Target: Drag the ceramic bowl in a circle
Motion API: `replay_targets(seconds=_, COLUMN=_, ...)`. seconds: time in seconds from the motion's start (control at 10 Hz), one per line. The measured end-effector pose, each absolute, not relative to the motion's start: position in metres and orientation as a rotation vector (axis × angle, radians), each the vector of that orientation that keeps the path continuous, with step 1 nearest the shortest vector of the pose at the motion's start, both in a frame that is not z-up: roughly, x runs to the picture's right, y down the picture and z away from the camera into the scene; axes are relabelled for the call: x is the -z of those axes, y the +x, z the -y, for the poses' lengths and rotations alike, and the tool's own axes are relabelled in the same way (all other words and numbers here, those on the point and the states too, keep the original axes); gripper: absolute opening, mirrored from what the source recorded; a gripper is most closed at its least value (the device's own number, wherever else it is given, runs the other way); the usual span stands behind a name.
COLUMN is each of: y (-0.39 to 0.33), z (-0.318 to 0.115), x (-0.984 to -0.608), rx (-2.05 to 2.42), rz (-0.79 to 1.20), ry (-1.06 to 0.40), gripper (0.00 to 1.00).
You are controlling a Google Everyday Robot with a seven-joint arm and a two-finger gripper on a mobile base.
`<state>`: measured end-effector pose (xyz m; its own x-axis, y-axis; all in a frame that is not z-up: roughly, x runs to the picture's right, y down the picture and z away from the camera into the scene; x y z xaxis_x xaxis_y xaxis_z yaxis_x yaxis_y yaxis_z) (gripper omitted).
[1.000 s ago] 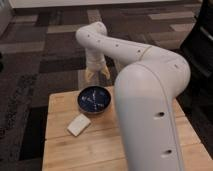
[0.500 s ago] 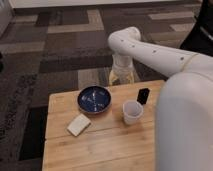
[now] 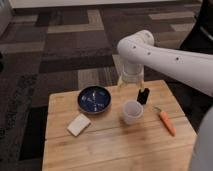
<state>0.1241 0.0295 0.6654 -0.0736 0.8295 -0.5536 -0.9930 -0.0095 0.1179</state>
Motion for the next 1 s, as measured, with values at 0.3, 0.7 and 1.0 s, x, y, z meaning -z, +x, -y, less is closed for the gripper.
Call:
replay_targets(seconds=0.3, y=0.074, z=-0.078, x=-0.623, rx=-1.531, rz=-0.572, ry=-0.351, gripper=0.65)
replay_targets(seconds=0.7, y=-0.021, z=-0.118, x=-0.586, rx=-1.348, rz=-0.607, ry=-0.345, gripper=0.65)
replay_targets(seconds=1.0, y=-0.126, z=-0.132, x=-0.583, rx=-1.083, rz=-0.562, ry=-0.403, gripper=0.65)
